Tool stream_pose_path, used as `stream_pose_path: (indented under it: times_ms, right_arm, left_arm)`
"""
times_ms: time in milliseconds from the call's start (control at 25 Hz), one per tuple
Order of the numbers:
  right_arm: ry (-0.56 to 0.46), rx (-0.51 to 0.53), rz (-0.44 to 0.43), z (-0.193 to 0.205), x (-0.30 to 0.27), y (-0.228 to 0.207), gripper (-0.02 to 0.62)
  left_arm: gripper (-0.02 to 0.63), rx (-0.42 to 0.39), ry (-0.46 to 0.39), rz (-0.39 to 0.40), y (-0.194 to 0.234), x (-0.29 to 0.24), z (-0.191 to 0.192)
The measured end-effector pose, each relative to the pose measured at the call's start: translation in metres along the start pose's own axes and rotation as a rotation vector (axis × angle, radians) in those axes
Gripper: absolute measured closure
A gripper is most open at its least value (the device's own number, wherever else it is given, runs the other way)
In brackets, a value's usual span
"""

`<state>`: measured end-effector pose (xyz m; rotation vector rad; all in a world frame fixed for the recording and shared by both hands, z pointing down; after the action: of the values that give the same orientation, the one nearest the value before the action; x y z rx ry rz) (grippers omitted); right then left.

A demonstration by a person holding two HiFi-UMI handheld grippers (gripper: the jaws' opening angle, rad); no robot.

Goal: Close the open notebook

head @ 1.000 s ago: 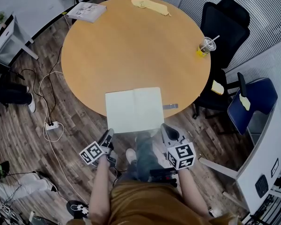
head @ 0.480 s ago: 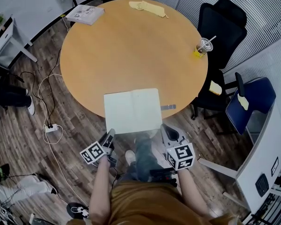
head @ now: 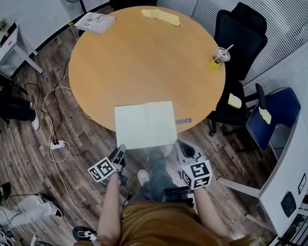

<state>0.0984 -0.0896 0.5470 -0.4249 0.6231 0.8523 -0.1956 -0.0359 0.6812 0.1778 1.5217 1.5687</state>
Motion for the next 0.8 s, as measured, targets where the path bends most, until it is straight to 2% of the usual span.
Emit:
stream_pose_path:
  times_ms: [280, 800]
  right_arm:
    - [-0.023, 0.001, 0.013, -0.003, 0.009, 0.003, 0.584]
    - [-0.092, -0.01, 0.055, -0.007, 0.034, 0.004, 0.584]
  left_arm:
    - [0.526, -0.018, -0.006, 0.013, -0.008, 0.005, -0.002]
    - [0.554, -0.117, -0.009, 0.022, -0.033, 0.012, -0.005]
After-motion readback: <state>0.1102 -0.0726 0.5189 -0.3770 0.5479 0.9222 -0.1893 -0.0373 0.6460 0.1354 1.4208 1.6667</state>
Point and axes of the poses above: the fingertips, and each gripper's own axes: x backward along the fingers, y to its left, z out of its underside, the point moved 7 cm from there along x, backward along the fingers, and after that the axes turned 13 degrees about y, right-handed, at the moved point
